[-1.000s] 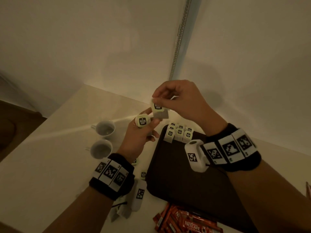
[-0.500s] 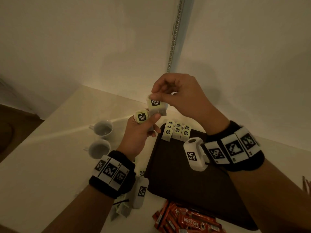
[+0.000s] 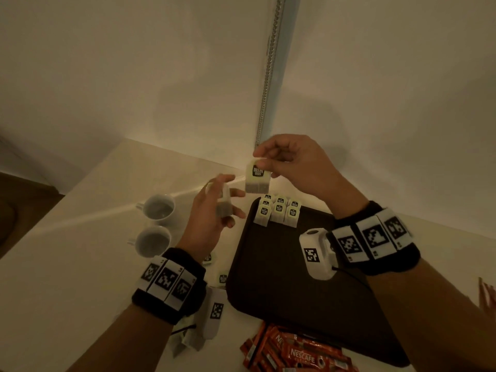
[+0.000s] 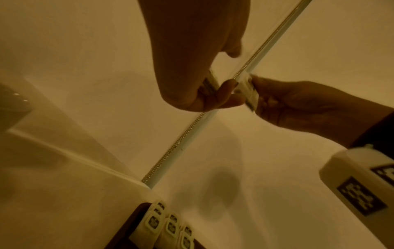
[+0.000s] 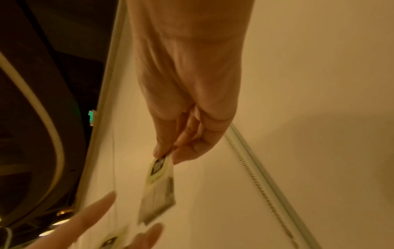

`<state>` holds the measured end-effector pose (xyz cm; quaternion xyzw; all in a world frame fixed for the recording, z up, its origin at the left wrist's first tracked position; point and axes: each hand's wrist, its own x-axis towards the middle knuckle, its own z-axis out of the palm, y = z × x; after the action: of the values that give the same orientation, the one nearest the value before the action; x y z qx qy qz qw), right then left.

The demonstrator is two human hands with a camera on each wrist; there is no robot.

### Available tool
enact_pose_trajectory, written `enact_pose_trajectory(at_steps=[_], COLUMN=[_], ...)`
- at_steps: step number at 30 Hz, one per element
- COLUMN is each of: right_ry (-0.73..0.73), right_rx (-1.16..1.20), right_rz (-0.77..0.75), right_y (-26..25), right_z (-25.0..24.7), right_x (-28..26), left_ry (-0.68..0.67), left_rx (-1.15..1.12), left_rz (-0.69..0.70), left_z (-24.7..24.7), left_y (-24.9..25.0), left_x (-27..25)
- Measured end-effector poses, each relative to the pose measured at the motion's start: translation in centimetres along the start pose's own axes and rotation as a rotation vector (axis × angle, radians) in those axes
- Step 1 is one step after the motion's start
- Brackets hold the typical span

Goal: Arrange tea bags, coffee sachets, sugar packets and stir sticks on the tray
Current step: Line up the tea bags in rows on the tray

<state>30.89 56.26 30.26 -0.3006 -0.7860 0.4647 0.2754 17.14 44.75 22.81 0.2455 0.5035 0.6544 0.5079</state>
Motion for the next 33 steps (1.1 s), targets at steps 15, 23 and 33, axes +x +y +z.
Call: enact_pose_trajectory(at_steps=[15, 23, 33], right_ry=[-0.027, 0.045, 0.085], right_rx=[-0.35, -0.479, -0.515], right_rz=[0.624, 0.562, 0.542], right_y=[19.2, 20.8, 21.1], right_z=[2.2, 2.3, 2.6], right_x=[-3.2, -1.0, 0.6], left_ry=[0.077, 0.113, 0.024], left_rx=[-0.16, -0.13, -0.133], left_rz=[-0.119, -0.109, -0.123], left_z=[-2.7, -3.5, -3.0], left_y=[-1.4, -1.9, -2.0], left_x=[1.6, 1.9, 2.1])
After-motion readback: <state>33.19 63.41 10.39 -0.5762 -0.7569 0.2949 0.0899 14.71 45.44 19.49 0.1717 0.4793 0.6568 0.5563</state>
